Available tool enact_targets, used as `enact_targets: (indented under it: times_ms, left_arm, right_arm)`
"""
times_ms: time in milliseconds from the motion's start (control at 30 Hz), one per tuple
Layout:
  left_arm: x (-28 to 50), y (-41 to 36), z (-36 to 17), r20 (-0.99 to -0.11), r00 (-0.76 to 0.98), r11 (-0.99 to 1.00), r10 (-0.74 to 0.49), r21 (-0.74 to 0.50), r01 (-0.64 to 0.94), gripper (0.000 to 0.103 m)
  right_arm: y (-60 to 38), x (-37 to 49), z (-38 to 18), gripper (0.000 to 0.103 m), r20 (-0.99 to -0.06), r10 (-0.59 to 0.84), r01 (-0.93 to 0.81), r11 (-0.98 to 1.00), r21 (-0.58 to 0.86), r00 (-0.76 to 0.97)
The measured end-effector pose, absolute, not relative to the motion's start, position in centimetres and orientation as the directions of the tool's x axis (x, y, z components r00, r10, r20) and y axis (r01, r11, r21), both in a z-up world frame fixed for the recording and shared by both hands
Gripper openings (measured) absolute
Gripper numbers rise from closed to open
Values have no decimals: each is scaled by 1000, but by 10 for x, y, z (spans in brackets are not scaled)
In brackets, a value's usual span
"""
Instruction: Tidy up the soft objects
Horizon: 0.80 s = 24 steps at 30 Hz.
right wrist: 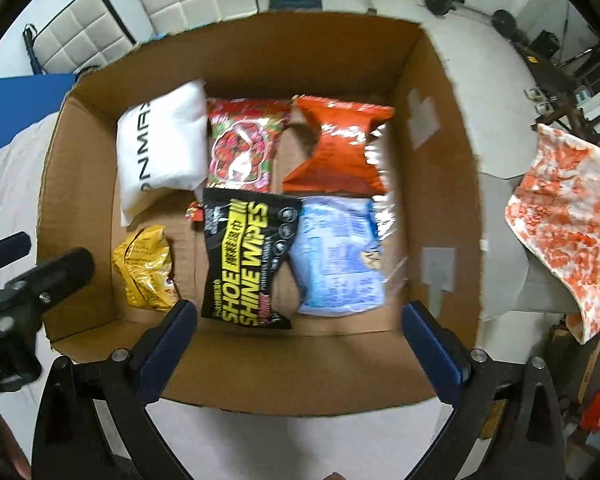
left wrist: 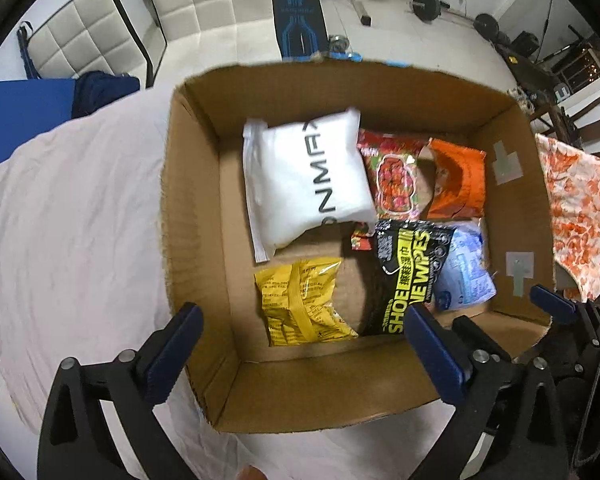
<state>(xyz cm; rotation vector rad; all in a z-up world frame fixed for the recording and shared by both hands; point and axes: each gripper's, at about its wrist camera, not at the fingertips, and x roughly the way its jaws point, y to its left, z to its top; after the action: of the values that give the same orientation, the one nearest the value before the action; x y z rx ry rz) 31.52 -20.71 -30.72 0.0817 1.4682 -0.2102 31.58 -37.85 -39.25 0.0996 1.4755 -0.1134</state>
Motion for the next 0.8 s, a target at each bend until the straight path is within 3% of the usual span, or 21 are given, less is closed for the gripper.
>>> enact_targets:
  times_ms: [300,800]
  left_arm:
    - [300,-210,-282,-981,175,977,-89,-52,208,102]
    - [214,-182,-151,-923,369,984,-112,-50,174,102]
  right_arm:
    - [-395,291,-343,103,-984,-36,171,985,-5,177]
    - [-391,186,-153,103,-892,-69,195,981,21,447]
